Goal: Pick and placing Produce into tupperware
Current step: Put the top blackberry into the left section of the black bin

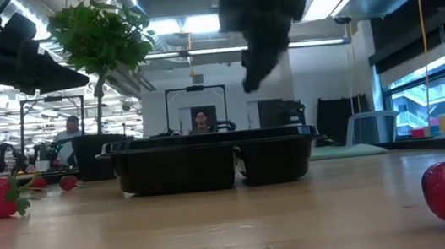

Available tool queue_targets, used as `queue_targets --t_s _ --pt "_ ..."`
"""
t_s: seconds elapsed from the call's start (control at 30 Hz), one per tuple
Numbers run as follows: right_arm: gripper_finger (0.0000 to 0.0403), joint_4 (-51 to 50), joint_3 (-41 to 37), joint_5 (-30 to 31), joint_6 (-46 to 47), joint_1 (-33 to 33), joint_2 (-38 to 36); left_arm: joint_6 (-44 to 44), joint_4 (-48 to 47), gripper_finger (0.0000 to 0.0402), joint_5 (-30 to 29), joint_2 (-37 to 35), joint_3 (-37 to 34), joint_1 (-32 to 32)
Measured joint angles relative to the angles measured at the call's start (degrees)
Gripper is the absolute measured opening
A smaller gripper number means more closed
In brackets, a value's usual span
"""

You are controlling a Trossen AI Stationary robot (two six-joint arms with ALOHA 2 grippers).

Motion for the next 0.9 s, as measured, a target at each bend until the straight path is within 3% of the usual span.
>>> queue_targets --t_s 0.3,0.5,0.6,0.8,0.9 --pt "0.0112 11.2 1.58 -14.09 -1.11 5.09 -0.01 -0.01 0.01 0.012 0.0 -0.01 0.0 0.02" --pt "0.0109 20.66 0.35 -14.02 -4.67 7.33 0.41 -0.02 0.0 0.012 0.0 -0.01 0.01 0.01" --pt "0.0112 24.81 0.07 -10.9 -6.42 7.95 1.5 0.0 0.02 0.012 0.02 -0.02 0.0 0.0" --pt "0.011 26.31 -0.03 -9.07 -7.66 7.94 5.02 0.0 0.18 0.012 0.02 -0.01 0.01 0.01" --pt "0.0112 25.94 -0.03 -5.28 -7.73 7.96 7.1 -0.02 0.06 0.012 0.02 -0.02 0.0 0.02"
